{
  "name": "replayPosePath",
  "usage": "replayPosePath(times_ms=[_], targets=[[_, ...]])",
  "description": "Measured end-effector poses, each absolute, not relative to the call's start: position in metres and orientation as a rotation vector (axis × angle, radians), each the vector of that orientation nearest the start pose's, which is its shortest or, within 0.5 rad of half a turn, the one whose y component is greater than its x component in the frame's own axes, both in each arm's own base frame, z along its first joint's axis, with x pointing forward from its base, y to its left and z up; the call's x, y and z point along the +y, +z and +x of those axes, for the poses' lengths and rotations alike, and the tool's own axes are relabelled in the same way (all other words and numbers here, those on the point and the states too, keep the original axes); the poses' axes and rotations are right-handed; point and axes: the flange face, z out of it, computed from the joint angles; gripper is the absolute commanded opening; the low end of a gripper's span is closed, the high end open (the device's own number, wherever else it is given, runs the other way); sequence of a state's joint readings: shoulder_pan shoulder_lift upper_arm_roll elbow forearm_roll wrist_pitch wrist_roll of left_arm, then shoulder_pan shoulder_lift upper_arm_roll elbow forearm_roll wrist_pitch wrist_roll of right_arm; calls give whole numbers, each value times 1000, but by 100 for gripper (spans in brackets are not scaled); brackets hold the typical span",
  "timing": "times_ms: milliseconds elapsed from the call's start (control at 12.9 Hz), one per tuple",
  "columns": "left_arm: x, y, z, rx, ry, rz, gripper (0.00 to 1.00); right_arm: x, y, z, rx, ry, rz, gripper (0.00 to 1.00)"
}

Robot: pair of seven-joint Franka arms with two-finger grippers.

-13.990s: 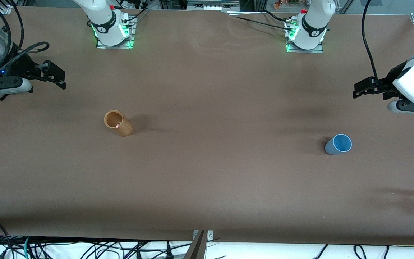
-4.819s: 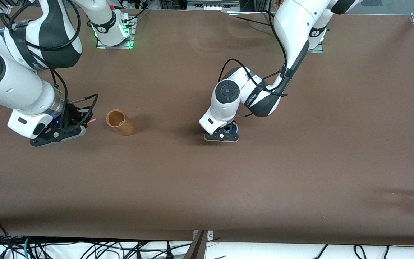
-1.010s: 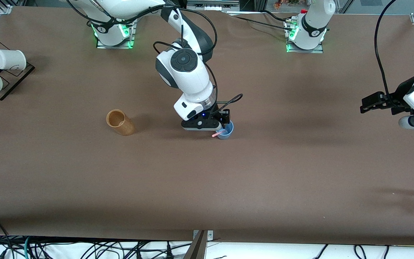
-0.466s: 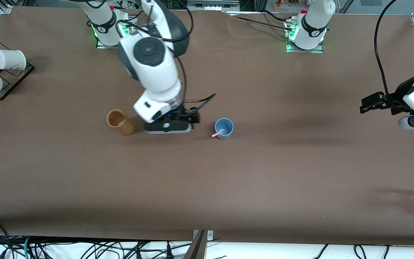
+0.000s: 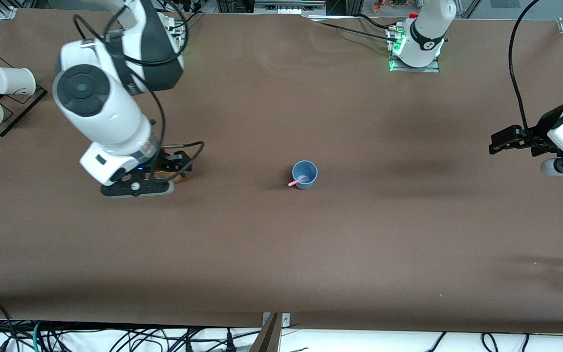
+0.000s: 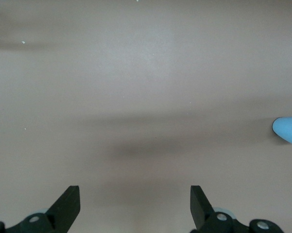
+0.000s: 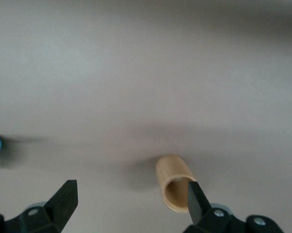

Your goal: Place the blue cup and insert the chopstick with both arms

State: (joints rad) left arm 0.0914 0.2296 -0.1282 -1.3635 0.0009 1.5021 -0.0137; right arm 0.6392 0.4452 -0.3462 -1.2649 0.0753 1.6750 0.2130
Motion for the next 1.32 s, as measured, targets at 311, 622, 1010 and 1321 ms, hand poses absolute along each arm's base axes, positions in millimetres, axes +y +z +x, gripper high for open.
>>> replayPosePath(times_ms=[311,622,1010,1321], targets=[[-13,582,615,33,143,-3164,100,231,539,629,-229,-11,-3184,100],[-13,582,615,33,143,-3164,100,156,556,621,-218,36,-3103,100],[-13,581,616,33,145,-3164,100,91,581,586,-208,32,-3064,100],[-12,580,616,31,147,-3164,100,88,592,574,-224,10,-3079,100]])
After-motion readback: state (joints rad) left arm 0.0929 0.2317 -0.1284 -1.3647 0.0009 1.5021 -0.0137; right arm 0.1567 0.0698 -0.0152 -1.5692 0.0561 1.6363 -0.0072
